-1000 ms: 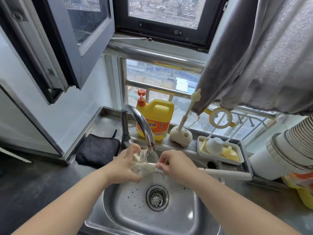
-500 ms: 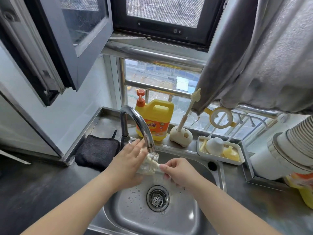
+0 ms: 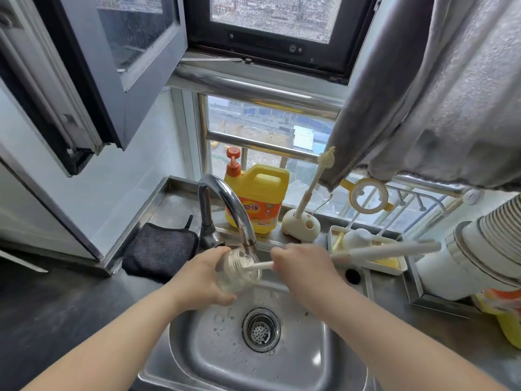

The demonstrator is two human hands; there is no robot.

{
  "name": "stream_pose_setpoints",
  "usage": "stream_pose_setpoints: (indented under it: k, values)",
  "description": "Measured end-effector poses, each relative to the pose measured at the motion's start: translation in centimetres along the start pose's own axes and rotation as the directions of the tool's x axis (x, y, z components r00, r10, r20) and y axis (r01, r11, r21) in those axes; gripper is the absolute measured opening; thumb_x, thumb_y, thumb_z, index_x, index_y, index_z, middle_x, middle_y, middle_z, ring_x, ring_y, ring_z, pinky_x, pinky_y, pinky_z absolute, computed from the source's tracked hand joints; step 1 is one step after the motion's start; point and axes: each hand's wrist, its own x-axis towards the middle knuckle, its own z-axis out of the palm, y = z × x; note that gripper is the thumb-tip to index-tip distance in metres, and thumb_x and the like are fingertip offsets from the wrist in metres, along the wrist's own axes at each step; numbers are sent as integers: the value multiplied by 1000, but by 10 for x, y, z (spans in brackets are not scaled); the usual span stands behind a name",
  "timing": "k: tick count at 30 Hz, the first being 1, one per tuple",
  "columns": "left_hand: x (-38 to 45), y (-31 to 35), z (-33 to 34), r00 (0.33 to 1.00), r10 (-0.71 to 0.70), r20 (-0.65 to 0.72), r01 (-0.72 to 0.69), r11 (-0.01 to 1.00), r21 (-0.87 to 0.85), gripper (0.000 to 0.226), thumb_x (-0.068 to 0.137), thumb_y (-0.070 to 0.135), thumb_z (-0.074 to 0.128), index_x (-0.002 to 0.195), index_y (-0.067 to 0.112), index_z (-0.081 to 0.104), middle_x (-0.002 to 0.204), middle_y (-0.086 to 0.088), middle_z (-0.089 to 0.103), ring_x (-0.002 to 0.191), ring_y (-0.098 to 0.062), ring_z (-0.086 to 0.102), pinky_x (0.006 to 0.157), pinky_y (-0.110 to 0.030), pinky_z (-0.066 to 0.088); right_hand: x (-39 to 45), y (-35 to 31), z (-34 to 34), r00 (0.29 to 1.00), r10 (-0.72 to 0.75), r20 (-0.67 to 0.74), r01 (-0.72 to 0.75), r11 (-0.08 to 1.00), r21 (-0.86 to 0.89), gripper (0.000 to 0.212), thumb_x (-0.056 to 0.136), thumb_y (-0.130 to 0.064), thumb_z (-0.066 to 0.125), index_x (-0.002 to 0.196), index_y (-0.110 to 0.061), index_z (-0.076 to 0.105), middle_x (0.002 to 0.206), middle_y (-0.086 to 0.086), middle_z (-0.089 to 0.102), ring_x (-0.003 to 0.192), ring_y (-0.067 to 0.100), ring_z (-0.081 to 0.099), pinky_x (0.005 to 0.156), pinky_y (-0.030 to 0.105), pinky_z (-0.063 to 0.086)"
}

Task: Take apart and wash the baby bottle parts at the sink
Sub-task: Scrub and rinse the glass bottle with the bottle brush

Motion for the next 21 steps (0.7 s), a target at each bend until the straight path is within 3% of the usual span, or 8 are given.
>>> stream_pose_setpoints:
  k: [2, 4, 6, 8, 11, 16, 19, 21]
  values:
    - [1, 1, -4, 997, -38, 69, 45, 993, -108, 69, 56, 26, 86, 110, 43, 47, 104, 22, 61, 94, 5, 58, 87, -19, 47, 3, 0, -5, 965, -163, -207, 131, 978, -160, 22, 56, 4, 51, 57, -18, 54, 51, -1, 53, 42, 20, 50, 44, 21, 15]
    - [0, 0, -7, 992, -68, 107, 86, 983, -164, 66, 56, 21, 87, 109, 42, 53, 97, 19, 66, 87, 8, 60, 81, -16, 46, 7, 2, 2, 938, -241, -249, 185, 956, -227, 26, 56, 3, 38, 54, -19, 51, 49, -2, 50, 41, 18, 47, 45, 23, 24]
    - [0, 1, -11, 992, -72, 101, 88, 981, -170, 69, 57, 19, 87, 114, 40, 53, 100, 18, 65, 89, 9, 59, 79, -12, 45, 7, 1, 1, 962, -191, -194, 163, 975, -150, 18, 60, -1, 59, 61, -19, 55, 55, -1, 54, 46, 20, 51, 45, 23, 24]
    - [1, 6, -13, 996, -61, 61, 70, 985, -158, 78, 58, 19, 87, 126, 31, 49, 110, 20, 59, 96, 9, 56, 84, -9, 42, 7, 0, 2, 999, -12, -44, 12, 1000, 11, 6, 80, -14, 64, 83, -19, 62, 79, 2, 64, 69, 24, 61, 48, 26, 26]
    - [4, 15, -10, 999, 11, 30, -11, 1000, -15, 93, 59, 25, 87, 140, 19, 42, 123, 18, 44, 114, 2, 43, 96, -10, 31, 10, -6, 10, 941, 157, 301, -240, 935, 261, 11, 93, -25, 54, 95, -21, 64, 99, 5, 64, 94, 28, 60, 66, 28, 37]
    - [4, 13, -3, 997, 54, 55, -57, 997, 60, 90, 60, 27, 85, 139, 17, 43, 121, 13, 45, 114, -4, 42, 101, -17, 36, 14, -1, 17, 850, 90, 519, -396, 758, 518, 21, 88, -34, 65, 82, -14, 66, 76, -2, 69, 71, 13, 61, 65, 26, 47]
    - [4, 5, -5, 994, -66, 85, 72, 994, -77, 93, 57, 29, 85, 139, 24, 42, 125, 15, 50, 115, -3, 50, 100, -17, 38, 14, 4, 9, 904, 113, 412, -341, 772, 537, 16, 89, -35, 64, 82, -20, 66, 78, -6, 67, 73, 12, 59, 62, 27, 45]
    - [4, -1, -6, 981, -122, 152, 143, 981, -131, 91, 52, 39, 84, 134, 33, 45, 125, 18, 56, 113, -1, 54, 102, -25, 42, 17, 5, 8, 982, 127, 136, -164, 940, 300, 11, 86, -32, 66, 84, -21, 64, 83, -2, 66, 75, 18, 61, 59, 28, 43]
